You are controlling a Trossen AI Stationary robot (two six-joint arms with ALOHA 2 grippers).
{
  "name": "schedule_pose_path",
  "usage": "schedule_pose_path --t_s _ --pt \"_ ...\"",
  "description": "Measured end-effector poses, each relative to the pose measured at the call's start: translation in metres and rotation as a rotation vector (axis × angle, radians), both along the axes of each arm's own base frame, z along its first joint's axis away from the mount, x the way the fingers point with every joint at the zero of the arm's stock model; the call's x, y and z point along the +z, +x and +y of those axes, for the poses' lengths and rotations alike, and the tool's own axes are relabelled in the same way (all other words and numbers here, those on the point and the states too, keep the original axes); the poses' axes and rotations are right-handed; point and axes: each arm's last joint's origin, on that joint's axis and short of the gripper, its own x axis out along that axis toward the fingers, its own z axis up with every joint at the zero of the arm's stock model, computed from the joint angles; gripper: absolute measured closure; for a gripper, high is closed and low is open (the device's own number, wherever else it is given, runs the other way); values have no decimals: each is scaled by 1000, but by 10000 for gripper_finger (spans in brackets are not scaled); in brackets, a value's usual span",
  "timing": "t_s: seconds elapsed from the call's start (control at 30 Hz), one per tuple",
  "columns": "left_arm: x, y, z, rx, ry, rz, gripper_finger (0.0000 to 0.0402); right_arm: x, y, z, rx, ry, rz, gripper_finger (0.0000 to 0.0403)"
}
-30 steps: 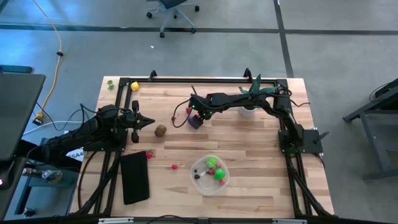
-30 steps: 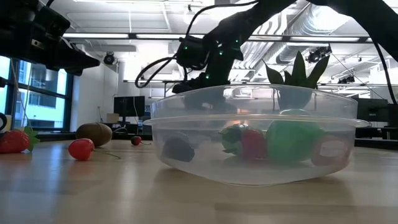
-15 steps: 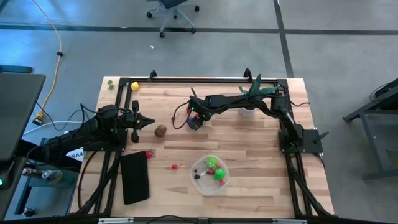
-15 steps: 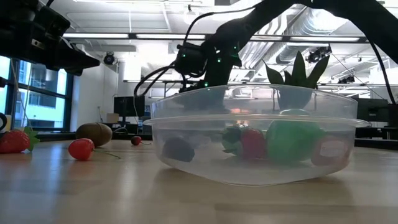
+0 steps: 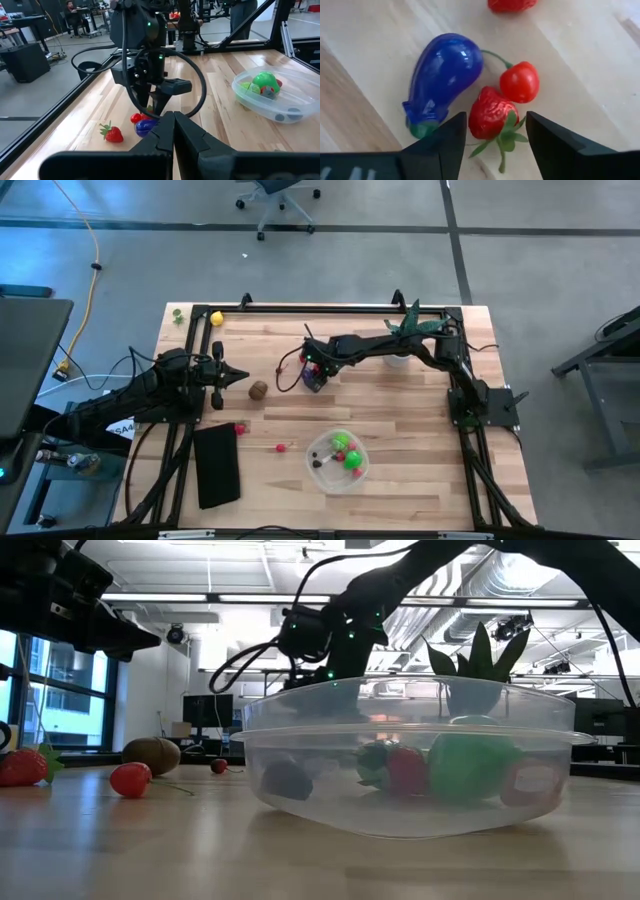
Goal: Pick and placing Produce into tupperware
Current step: Put the red strawberry into the transparent container
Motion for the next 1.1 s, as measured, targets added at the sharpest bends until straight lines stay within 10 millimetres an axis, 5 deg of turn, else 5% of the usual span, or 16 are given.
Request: schedule_pose_path --t_s 0.47,1.1 --pt "0 0 0 0 0 0 401 0 1 3 23 15 -6 260" --pt "0 0 0 -1 0 0 401 3 6 1 -5 -14 -63 190"
